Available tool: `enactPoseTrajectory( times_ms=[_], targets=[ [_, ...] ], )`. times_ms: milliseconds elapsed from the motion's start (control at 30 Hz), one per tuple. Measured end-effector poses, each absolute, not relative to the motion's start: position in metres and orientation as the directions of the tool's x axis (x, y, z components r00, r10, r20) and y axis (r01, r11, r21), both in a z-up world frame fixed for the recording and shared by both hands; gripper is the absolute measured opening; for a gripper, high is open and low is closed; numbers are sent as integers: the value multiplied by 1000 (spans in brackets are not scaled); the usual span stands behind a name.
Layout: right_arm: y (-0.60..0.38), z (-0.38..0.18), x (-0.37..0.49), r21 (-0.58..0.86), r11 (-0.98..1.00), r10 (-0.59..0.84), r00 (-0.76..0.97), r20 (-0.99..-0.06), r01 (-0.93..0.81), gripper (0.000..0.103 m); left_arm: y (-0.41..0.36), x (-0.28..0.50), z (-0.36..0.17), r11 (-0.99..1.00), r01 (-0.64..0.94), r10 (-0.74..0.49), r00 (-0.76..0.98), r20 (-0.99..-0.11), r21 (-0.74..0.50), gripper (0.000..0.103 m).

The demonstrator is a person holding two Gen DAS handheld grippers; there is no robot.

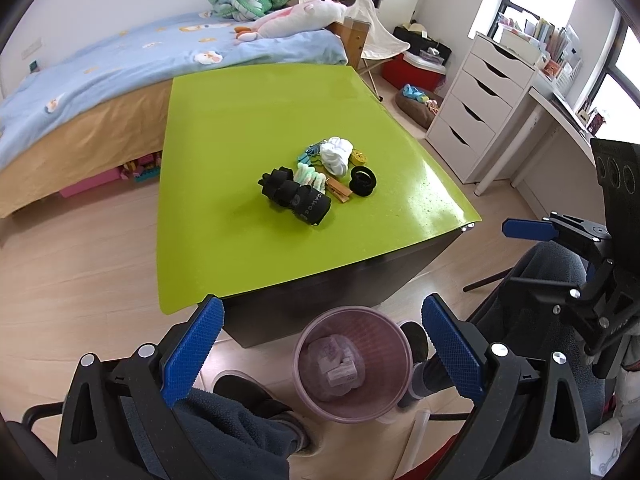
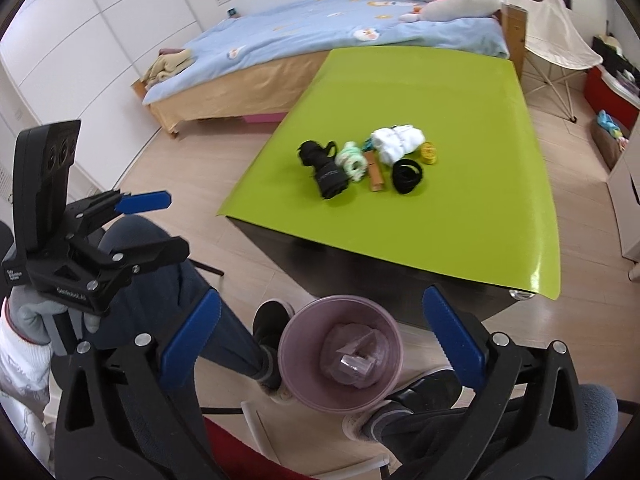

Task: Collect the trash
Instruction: 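Reach the right gripper to the black hair tie and grasp it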

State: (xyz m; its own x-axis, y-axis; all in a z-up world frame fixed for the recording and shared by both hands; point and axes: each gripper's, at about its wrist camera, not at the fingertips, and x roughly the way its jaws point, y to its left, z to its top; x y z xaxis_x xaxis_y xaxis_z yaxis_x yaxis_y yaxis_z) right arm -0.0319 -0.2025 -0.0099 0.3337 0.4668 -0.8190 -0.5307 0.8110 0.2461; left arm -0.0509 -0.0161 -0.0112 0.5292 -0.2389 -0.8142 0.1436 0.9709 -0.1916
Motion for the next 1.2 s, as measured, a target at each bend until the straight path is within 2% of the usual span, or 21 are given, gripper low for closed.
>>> enactPoseTrajectory(
  times_ms=[500,1200],
  targets=[
    [-204,-11,26,185,860,396,392,-831,-476,100,-21,-24,-12,971,147,-240,547,-802,-191,95],
    [-146,-91,170,106,890,195,161,-967,-443,100,-7,-6,-21,972,109,-234,541,-808,-208,95]
  ],
)
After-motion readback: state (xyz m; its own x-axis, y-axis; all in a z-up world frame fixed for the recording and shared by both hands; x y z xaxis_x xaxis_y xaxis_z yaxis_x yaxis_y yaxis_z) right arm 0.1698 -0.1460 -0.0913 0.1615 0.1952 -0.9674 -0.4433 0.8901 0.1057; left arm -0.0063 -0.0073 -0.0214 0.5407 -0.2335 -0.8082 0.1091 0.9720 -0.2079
